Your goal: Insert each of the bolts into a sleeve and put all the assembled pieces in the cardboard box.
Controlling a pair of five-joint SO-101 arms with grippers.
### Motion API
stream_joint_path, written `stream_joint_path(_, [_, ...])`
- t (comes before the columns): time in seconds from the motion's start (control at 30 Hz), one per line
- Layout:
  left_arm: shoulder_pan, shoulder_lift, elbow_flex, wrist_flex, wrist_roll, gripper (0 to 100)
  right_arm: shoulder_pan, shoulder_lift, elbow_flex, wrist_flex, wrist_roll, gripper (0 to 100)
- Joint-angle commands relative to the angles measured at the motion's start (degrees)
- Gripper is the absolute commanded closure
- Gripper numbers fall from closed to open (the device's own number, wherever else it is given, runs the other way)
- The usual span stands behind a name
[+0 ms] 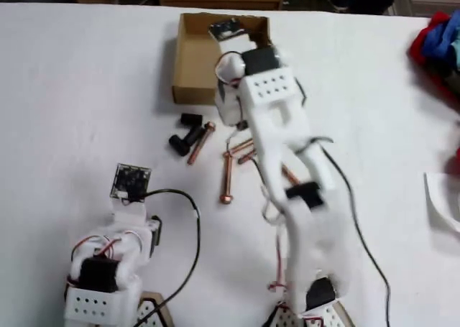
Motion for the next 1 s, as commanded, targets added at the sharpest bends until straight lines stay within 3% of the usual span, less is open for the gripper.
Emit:
stream_joint_path(0.0, [0.53, -1.32, 1.1, 0.26, -0.44, 88, 2.24, -28.18, 18.9, -1.01, 3.34, 97.8])
stream_joint_path(0.2, [0.53, -1.32, 1.1, 0.26, -0.44, 88, 11.56, -56.04, 52.92, -12.53, 8.62, 97.8])
stream_joint_path(0.43, [0.88, -1.32, 1.1, 0.26, -0.35, 88, 25.1, -75.03, 82.46, -23.6, 16.62, 97.8])
stream_joint_path(0.67, [1.76, -1.32, 1.1, 0.09, -0.79, 88, 24.57, -83.3, 94.86, -27.91, 17.23, 97.8])
stream_joint_path(0.77, [1.05, -1.32, 1.1, -4.75, -2.99, 88, 23.16, -83.3, 98.73, -30.9, 17.05, 97.8])
stream_joint_path(0.87, [-6.15, -1.32, 1.1, -13.01, -10.9, 88, 22.81, -83.3, 102.68, -34.24, 17.05, 97.8])
stream_joint_path(0.97, [-17.76, -1.32, 1.1, -23.47, -15.21, 88, 22.99, -83.3, 106.99, -37.93, 17.32, 97.8])
